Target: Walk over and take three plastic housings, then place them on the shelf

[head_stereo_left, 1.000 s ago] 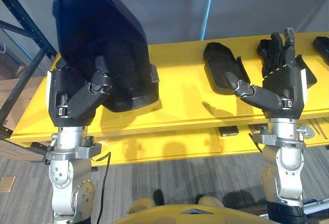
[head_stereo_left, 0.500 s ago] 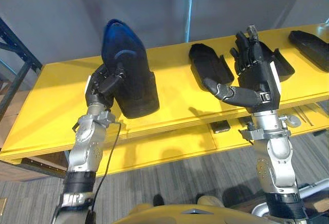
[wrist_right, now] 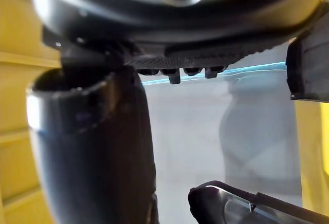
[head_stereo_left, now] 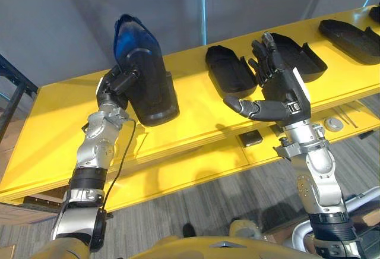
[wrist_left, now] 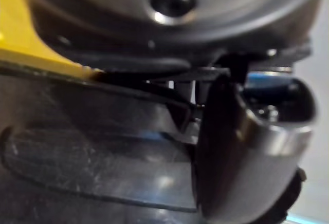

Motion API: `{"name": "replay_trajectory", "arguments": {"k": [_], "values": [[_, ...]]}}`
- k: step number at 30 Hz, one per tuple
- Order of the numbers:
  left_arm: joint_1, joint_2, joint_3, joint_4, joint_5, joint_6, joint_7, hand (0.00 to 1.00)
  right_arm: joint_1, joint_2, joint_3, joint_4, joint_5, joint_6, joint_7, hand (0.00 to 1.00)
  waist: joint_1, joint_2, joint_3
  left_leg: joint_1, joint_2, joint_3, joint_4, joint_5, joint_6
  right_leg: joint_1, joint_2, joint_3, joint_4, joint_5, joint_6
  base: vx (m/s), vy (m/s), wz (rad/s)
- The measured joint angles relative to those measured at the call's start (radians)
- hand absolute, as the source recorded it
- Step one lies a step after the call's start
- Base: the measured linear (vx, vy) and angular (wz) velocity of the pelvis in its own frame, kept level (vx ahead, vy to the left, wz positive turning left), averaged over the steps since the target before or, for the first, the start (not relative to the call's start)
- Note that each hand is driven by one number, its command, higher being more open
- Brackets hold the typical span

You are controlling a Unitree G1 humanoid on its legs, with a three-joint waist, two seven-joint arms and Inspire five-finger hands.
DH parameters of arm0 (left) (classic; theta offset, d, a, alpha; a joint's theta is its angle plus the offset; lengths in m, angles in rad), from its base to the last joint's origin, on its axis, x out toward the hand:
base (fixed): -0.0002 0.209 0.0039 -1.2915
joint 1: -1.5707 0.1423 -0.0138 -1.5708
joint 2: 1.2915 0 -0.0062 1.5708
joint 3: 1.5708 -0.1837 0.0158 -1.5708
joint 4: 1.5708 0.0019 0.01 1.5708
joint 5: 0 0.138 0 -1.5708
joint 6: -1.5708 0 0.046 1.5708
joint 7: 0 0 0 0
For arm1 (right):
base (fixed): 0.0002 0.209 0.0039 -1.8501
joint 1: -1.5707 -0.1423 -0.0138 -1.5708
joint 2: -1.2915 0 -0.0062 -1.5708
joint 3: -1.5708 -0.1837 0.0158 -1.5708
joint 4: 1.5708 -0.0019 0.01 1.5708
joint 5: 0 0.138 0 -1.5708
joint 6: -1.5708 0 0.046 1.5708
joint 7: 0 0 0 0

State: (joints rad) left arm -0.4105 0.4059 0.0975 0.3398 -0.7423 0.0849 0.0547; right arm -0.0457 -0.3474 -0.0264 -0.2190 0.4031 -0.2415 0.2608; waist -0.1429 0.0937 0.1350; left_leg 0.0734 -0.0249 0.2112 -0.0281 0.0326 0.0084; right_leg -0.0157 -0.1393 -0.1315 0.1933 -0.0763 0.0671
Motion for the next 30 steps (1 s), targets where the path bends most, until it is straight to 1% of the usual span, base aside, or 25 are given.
{"name": "replay_trajectory", "arguments": {"k": [2, 5, 10, 14, 18, 19, 24, 26, 30], "values": [[-0.024, 0.004, 0.003, 0.042, 0.003, 0.034, -0.005, 0.0, 0.0, 0.0, 0.0, 0.0, 0.004, 0.003, 0.0, 1.0, 0.0, 0.007, 0.0, 0.0, 0.002, -0.003, -0.001, 0.003, -0.001, 0.0, 0.001, -0.002, 0.002, -0.002, -0.002, 0.0, 0.0, 0.0], [-0.025, 0.009, 0.005, 0.082, 0.004, 0.072, -0.012, 0.0, 0.0, 0.0, 0.0, 0.0, 0.005, 0.016, -0.001, 1.0, 0.0, 0.01, -0.001, 0.003, 0.002, -0.004, -0.003, 0.003, -0.002, -0.002, 0.0, -0.002, 0.011, -0.01, -0.004, 0.0, 0.0, 0.0], [-0.022, 0.028, -0.009, 0.229, 0.097, 0.194, -0.013, 0.0, 0.0, 0.0, 0.001, -0.001, 0.005, 0.019, -0.008, 1.0, 0.0, 0.009, 0.0, 0.003, 0.003, -0.011, -0.003, 0.003, -0.002, -0.002, 0.0, -0.009, 0.017, -0.015, -0.006, 0.01, -0.014, 0.04], [-0.021, 0.048, -0.007, 0.246, 0.13, 0.203, -0.032, 0.0, 0.0, 0.0, 0.01, -0.001, 0.005, 0.024, -0.017, 1.0, 0.001, 0.007, 0.001, 0.003, 0.002, -0.014, 0.0, 0.001, -0.005, -0.002, -0.002, -0.012, 0.033, -0.023, -0.005, 0.02, -0.006, 0.03], [-0.027, 0.067, -0.006, 0.267, 0.159, 0.202, -0.032, 0.0, 0.0, 0.0, 0.028, -0.002, 0.005, 0.052, -0.026, 1.0, -0.002, 0.007, 0.012, 0.006, 0.004, -0.016, 0.009, -0.002, -0.009, -0.003, -0.002, -0.013, 0.05, -0.036, -0.009, 0.0, 0.0, 0.0], [-0.029, 0.068, -0.005, 0.272, 0.159, 0.199, -0.032, 1.0, 0.0, 0.0, 0.027, -0.002, 0.006, 0.053, -0.026, 1.0, -0.003, 0.006, 0.016, 0.007, 0.004, -0.017, 0.01, -0.003, -0.009, -0.004, -0.003, -0.013, 0.054, -0.039, -0.009, 0.0, 0.0, 0.0], [-0.053, 0.076, -0.005, 0.308, 0.161, 0.177, -0.029, 1.0, 0.0, -0.004, 0.028, -0.009, 0.036, 0.057, -0.001, 1.0, -0.006, 0.013, 0.046, 0.003, 0.002, -0.019, 0.024, -0.005, -0.012, -0.026, -0.013, -0.012, 0.107, -0.067, -0.013, -0.03, -0.023, 0.01], [-0.071, 0.076, -0.004, 0.313, 0.161, 0.17, -0.02, 1.0, 0.0, -0.004, 0.029, -0.034, 0.039, 0.058, 0.008, 1.0, -0.006, 0.021, 0.062, -0.006, 0.001, -0.02, 0.024, -0.005, -0.013, -0.04, -0.015, -0.012, 0.121, -0.071, -0.014, 0.0, 0.0, 0.0], [-0.074, 0.076, -0.007, 0.313, 0.161, 0.126, 0.011, 1.0, -0.005, -0.012, 0.053, -0.05, 0.039, 0.058, 0.026, 1.0, -0.011, 0.023, 0.066, -0.027, 0.001, -0.021, 0.025, 0.002, -0.013, -0.069, -0.016, -0.012, 0.14, -0.073, -0.017, 0.0, -0.006, 0.01]]}}
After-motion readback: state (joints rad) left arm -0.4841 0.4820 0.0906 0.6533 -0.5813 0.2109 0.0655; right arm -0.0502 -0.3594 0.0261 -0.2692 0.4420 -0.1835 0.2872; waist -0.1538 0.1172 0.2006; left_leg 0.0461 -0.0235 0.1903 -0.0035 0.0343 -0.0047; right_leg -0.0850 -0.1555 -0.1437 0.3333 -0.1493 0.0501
